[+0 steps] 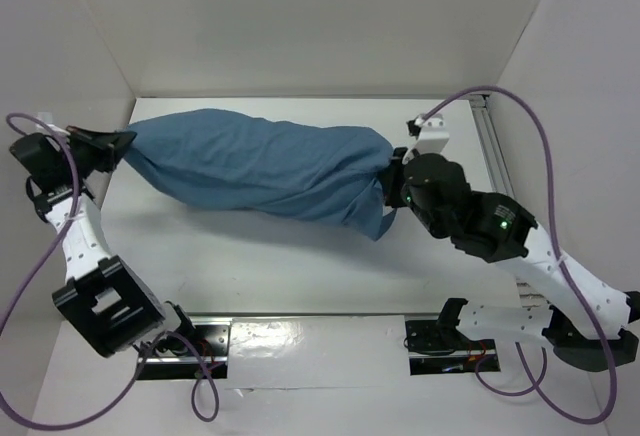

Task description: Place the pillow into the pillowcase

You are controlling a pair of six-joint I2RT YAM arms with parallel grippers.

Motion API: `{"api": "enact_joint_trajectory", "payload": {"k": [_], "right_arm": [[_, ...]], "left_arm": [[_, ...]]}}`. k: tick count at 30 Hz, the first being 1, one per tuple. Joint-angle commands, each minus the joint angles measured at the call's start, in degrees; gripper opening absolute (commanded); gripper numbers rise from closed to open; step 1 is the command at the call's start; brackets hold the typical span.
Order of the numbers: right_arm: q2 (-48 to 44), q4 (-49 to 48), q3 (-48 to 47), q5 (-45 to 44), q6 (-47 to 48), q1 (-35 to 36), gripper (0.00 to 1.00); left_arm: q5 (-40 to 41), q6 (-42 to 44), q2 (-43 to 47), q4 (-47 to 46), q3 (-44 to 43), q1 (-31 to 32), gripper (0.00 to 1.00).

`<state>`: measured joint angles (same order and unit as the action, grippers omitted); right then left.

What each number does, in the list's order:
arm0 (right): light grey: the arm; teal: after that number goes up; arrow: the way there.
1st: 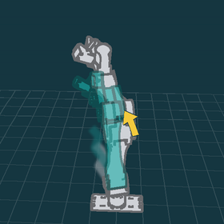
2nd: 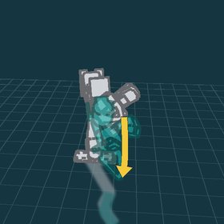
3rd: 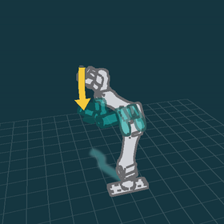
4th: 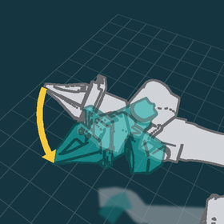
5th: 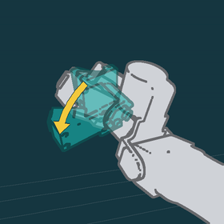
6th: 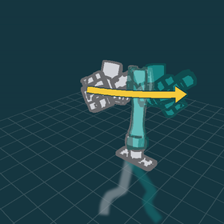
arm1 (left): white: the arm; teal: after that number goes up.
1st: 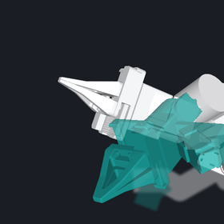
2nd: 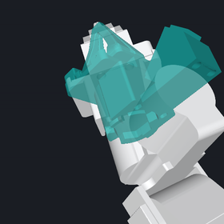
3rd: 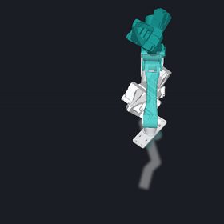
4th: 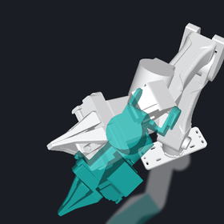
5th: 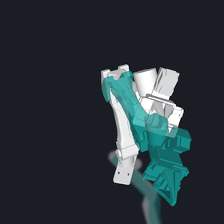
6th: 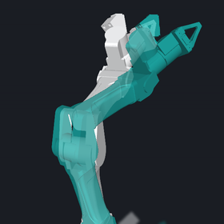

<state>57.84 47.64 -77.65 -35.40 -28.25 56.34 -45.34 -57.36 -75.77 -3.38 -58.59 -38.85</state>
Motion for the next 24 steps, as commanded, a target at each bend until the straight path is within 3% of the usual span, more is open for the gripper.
{"api": "enact_joint_trajectory", "payload": {"k": [1,5,10,13,15,18,19,20,22,23,24], "right_arm": [[-0.89,-2.37,-10.75,-5.46,5.38,-0.09,0.00],[-0.89,-1.06,-21.02,-7.31,8.21,-0.09,0.00],[1.56,4.30,-25.54,-10.74,7.68,-0.09,0.00],[3.85,4.31,-19.93,-16.27,6.45,-0.09,0.00],[6.91,4.31,-14.50,-19.95,4.79,-1.22,0.00],[10.26,-0.16,-7.03,-18.93,5.39,-4.29,0.00],[10.27,-5.31,-4.82,-14.05,6.53,-8.05,0.00],[11.05,-7.88,-2.71,-10.52,7.67,-10.35,0.00],[12.81,-13.93,1.52,-0.61,8.91,-17.53,0.00],[13.34,-15.71,2.66,2.15,9.44,-19.75,0.00],[14.48,-17.12,3.37,6.61,9.44,-23.86,0.02]], "left_arm": [[-0.01,-1.09,7.65,4.49,-13.34,-2.98,0.00],[-0.11,-0.74,8.18,13.02,-23.92,-4.83,0.00],[6.31,3.13,5.12,27.62,-37.63,-5.53,0.00],[5.79,5.33,0.02,28.34,-38.27,-3.70,0.00],[9.29,8.56,-6.02,29.82,-38.79,2.09,0.00],[16.41,11.39,-13.32,31.06,-38.80,9.48,0.00],[18.51,12.35,-14.48,31.06,-38.27,11.06,0.00],[21.58,13.23,-15.63,31.06,-38.27,13.77,0.07],[22.14,15.96,-18.87,31.76,-38.27,15.73,0.46],[21.18,16.75,-19.59,32.55,-38.96,17.21,0.73],[21.17,18.41,-19.59,33.17,-39.49,18.19,0.82]]}}
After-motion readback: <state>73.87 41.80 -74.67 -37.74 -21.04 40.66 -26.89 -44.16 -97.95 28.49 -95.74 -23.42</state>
